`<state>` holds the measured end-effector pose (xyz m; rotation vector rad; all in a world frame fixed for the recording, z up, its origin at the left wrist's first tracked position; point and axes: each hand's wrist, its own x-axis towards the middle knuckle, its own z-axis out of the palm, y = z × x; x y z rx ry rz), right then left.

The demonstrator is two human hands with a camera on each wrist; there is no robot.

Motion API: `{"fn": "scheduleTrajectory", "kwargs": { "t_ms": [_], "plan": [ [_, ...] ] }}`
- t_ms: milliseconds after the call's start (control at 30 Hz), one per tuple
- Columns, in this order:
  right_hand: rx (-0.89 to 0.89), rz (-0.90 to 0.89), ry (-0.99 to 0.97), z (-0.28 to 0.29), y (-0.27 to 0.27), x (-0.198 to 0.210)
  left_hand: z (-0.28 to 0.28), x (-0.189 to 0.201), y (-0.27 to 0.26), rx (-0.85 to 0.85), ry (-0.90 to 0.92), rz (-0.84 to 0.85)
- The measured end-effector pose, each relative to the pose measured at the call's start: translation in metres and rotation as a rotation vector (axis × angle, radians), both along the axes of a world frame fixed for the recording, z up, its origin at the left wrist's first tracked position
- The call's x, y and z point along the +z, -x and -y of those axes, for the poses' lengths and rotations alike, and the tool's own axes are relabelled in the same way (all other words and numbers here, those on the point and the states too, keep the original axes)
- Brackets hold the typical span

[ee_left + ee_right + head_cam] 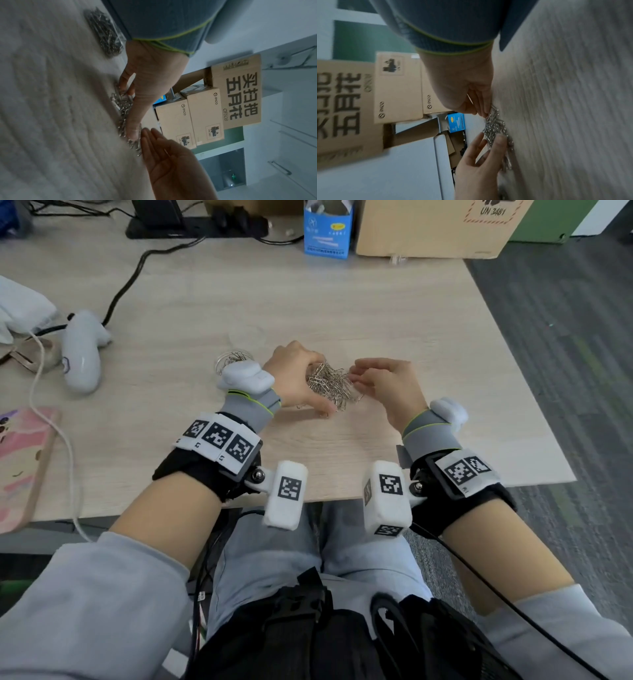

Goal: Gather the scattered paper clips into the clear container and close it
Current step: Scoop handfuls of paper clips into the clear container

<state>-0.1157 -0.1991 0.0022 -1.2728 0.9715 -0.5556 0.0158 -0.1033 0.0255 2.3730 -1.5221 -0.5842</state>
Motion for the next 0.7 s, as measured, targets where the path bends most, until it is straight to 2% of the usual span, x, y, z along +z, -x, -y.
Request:
{"fn": "scheduleTrajectory", "kwargs": {
  "t_ms": [100, 267, 433, 533, 700],
  "plan": [
    [0.015, 0.14, -0.192, -0.004, -0.001, 0.002, 0.007, -0.009, 0.001, 0.089, 0.082, -0.039],
    [-0.009, 0.256, -0.33, 0.001, -0.001, -0.005, 0.013, -0.016, -0.004, 0.169, 0.218, -0.127],
    [-0.032, 0.302, -0.447, 0.007, 0.0, -0.003, 0.017, -0.018, -0.01, 0.198, 0.279, -0.161],
    [-0.048, 0.328, -0.512, 0.008, 0.001, 0.0, 0.018, -0.016, -0.015, 0.224, 0.31, -0.257],
    [-0.034, 0.385, -0.598, 0.011, 0.0, 0.004, 0.029, -0.003, -0.017, 0.138, 0.386, -0.41]
  ]
}}
